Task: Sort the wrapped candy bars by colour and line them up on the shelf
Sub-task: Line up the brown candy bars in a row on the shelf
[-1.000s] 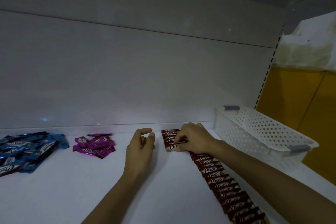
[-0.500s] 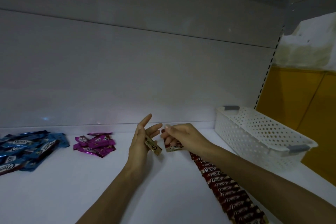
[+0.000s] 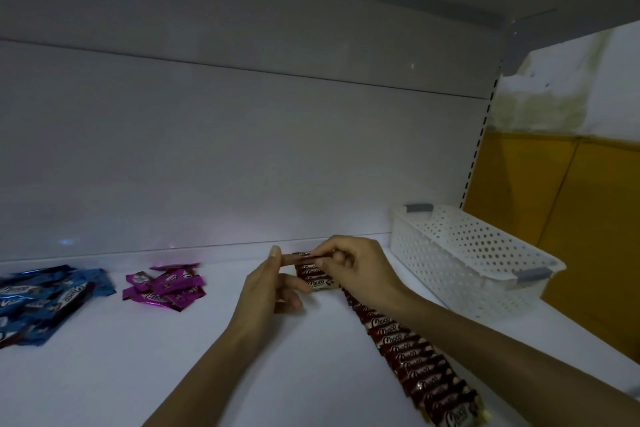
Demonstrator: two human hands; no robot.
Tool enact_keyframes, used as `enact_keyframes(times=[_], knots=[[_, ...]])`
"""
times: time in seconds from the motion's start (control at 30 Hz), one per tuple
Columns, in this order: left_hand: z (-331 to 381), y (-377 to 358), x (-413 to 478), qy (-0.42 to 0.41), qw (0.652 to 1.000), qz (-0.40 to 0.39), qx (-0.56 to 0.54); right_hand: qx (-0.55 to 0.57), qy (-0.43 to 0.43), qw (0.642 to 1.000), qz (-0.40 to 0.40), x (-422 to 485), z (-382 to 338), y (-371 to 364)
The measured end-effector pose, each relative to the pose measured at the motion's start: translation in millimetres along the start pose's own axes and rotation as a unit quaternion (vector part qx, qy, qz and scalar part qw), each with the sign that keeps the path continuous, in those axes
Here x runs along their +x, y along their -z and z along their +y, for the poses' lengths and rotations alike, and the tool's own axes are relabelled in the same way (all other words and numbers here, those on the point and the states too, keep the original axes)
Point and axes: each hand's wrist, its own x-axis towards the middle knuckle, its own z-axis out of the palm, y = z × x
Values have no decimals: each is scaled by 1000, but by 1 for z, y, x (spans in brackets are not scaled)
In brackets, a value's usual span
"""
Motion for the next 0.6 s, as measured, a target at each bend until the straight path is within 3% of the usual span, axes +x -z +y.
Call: enact_keyframes(times=[0.1,0.2,0.3,0.37,0.47,0.6], knots=[[-1,0,-1,10,999,-13,28,114,-46,992,-6,-2,0,0],[-7,4,-4,-61,985,43,154,134,-90,987,4,1,5,1],[-13,10,-4,-130,916,84,370,99,-140,985,-10,4,10,6],[-17,12,-2,-133,881,96,443,53,-140,988,-26,9,13,9],[-19,12,0,-131,864,114,472,19,-129,991,-29,20,18,14],[-21,13,3,-108,873,113,461,-60,-101,992,-53,31,21,15]])
